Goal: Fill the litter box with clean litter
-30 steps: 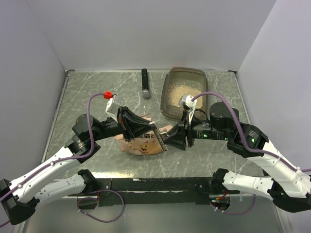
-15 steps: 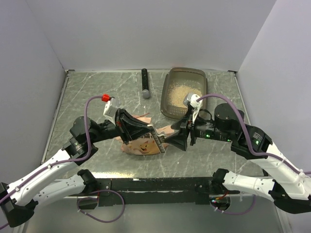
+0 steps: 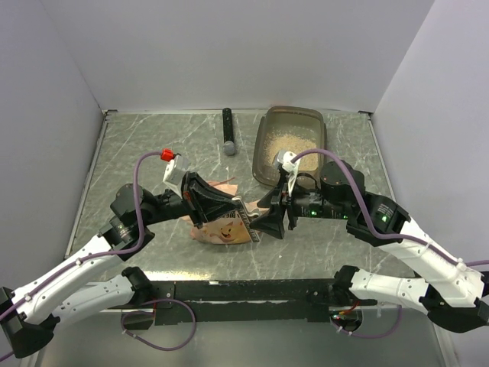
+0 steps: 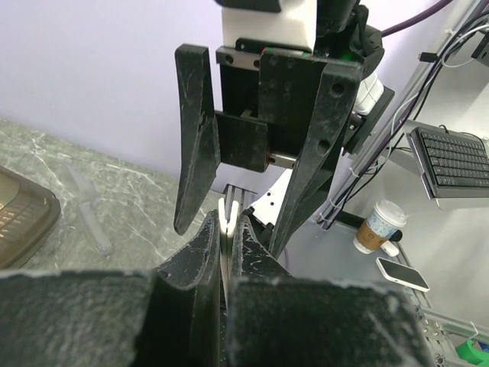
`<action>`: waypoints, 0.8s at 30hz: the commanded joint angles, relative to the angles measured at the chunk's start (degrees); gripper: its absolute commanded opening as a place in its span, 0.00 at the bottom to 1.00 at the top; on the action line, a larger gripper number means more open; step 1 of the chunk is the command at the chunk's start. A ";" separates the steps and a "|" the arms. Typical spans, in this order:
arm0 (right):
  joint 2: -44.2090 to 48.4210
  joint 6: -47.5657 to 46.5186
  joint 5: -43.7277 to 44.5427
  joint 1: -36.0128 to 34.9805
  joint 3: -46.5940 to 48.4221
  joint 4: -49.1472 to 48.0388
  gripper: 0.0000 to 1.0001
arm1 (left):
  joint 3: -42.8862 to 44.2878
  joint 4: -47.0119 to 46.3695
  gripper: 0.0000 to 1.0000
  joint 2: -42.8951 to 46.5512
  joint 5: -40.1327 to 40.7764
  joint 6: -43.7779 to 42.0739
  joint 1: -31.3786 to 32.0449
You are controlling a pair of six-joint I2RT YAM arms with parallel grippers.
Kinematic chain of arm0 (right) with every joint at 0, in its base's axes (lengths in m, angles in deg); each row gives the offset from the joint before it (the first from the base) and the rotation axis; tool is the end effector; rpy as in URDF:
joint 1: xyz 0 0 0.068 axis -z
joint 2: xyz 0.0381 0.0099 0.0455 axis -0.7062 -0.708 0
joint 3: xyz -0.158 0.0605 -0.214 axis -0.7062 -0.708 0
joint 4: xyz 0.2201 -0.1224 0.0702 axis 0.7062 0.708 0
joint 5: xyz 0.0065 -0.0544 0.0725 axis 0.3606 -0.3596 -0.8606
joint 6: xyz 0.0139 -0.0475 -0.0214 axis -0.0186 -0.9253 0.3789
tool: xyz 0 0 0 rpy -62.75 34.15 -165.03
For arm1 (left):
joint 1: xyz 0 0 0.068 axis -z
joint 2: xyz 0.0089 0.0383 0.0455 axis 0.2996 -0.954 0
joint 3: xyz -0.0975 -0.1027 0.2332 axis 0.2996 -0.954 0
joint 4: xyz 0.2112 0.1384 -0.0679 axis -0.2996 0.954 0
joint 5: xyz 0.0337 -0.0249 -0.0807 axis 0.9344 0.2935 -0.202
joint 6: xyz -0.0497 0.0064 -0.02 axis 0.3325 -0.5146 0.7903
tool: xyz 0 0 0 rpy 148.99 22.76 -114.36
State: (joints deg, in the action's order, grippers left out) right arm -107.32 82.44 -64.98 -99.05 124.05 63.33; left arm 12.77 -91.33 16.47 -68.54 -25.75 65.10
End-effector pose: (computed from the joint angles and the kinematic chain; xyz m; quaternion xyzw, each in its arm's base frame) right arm 0.0919 0.1508 0.4324 -0.4159 0.6736 0.4417 0.4221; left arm 0.1063 -0.1450 0.3952 0.2976 0.5240 -0.6278 0.4928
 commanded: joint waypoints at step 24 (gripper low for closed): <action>5.71 -1.00 -5.35 -0.28 -7.25 -11.38 0.00 | -0.95 -7.14 0.03 1.70 -5.63 2.58 -0.02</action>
State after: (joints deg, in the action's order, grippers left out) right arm -102.91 81.85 -71.62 -99.14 117.56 56.64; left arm 12.44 -94.19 17.24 -71.75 -23.98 65.03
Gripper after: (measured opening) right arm 0.071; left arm 0.048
